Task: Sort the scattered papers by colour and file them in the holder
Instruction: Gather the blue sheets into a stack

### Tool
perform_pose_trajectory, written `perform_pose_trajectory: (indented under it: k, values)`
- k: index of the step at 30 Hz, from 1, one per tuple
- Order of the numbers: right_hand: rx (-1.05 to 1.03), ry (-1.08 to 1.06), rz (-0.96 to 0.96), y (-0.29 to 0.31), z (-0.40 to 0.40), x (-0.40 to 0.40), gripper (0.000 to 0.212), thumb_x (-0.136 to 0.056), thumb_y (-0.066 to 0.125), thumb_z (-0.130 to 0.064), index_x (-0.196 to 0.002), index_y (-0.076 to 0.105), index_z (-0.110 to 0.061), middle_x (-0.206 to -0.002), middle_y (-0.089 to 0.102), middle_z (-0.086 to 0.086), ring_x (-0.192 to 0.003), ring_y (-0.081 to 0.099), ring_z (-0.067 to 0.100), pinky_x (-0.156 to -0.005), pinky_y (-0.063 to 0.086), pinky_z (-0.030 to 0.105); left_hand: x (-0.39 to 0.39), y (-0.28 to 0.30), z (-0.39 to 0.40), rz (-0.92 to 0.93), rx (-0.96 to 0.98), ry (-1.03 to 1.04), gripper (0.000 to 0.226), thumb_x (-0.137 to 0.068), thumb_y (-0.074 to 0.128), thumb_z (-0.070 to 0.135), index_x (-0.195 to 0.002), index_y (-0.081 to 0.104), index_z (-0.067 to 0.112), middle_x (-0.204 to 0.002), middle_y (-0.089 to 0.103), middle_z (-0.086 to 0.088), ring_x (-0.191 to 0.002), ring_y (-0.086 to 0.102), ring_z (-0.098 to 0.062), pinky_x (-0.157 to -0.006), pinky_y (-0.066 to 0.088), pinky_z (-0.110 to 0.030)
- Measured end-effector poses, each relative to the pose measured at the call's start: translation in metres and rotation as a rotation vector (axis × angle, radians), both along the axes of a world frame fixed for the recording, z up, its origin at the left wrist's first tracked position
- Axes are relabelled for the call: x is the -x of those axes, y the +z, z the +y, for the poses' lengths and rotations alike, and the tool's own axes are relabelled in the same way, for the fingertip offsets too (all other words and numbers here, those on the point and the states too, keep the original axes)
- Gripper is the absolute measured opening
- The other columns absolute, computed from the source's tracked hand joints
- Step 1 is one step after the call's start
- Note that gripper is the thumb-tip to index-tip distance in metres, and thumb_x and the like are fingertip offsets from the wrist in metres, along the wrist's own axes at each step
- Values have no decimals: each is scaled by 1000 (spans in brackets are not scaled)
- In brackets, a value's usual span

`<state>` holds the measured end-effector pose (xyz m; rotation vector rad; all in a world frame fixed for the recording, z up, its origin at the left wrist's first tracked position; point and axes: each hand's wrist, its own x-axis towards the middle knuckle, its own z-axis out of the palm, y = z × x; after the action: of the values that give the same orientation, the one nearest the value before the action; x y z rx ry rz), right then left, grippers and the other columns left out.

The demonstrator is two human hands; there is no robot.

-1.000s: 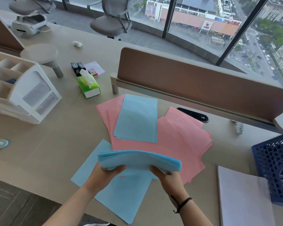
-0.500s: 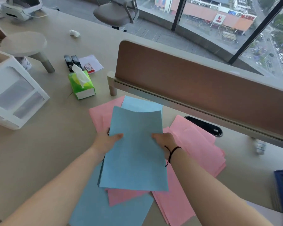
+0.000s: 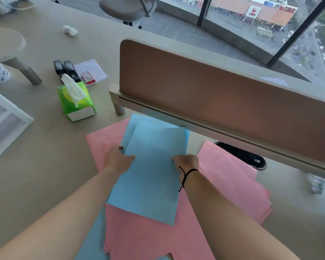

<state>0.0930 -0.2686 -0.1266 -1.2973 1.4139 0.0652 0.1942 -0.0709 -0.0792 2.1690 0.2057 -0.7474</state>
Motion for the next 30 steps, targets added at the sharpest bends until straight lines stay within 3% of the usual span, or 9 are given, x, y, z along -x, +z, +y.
perform_pose_trajectory:
  k: [3,7,13,16,18,20,24,27,30]
  values:
    - [-50,-51,-119,22,13,12,23,-49,67,-9,-71,66,-5,-80,75,16,-67,70,26,-63,57,38,5,0,2,-25,-22,20,68,-81,78,25,-137,43,11,-120,61,-8,-98,63,-29,-77,50,-34]
    - [-125,-13,-225,45,29,29,23,-76,67,2,-94,67,-12,-98,75,16,-77,71,29,-74,62,42,6,5,6,-3,15,20,64,-80,78,22,-135,46,10,-112,64,-7,-93,64,-27,-73,50,-34]
    - [-402,-62,-367,68,35,60,29,-95,52,1,-118,67,-11,-111,76,12,-98,73,34,-84,60,50,14,16,24,40,30,3,16,-82,74,25,-87,64,14,-93,68,-3,-80,65,-24,-81,54,-34]
    - [-561,-132,-467,89,44,85,31,-97,48,1,-121,64,-10,-114,74,17,-96,73,37,-78,61,49,28,21,43,98,67,-33,38,-75,79,37,-99,67,10,-108,69,-2,-97,67,-24,-95,53,-40]
    - [-608,-128,-493,102,52,103,30,-98,48,0,-120,64,-10,-113,74,19,-92,74,37,-75,62,47,44,27,59,147,137,-28,46,-75,79,41,-109,71,12,-112,72,-3,-96,70,-22,-84,58,-35]
    - [-612,-96,-492,111,62,121,29,-97,50,-2,-122,64,-9,-114,73,20,-96,73,39,-81,60,50,66,36,73,219,250,-21,45,-82,77,37,-121,64,18,-114,71,-1,-95,71,-17,-70,56,-27]
    - [-581,-33,-471,129,84,158,31,-97,52,-3,-126,62,-6,-117,71,23,-108,67,45,-95,52,58,95,43,105,390,509,75,76,-70,87,33,-135,50,18,-116,73,-1,-99,73,-22,-84,59,-40]
    - [-536,14,-493,144,100,181,30,-97,53,-2,-125,62,-6,-118,71,22,-106,68,43,-91,56,56,112,60,127,401,635,57,50,-76,81,12,-122,63,6,-114,73,-15,-93,74,-29,-72,61,-37]
    - [-436,44,-525,154,118,197,29,-97,57,-4,-125,62,-8,-117,73,18,-102,71,38,-86,59,52,127,78,142,269,638,-3,29,-80,75,4,-108,70,0,-110,73,-21,-91,73,-31,-84,59,-45]
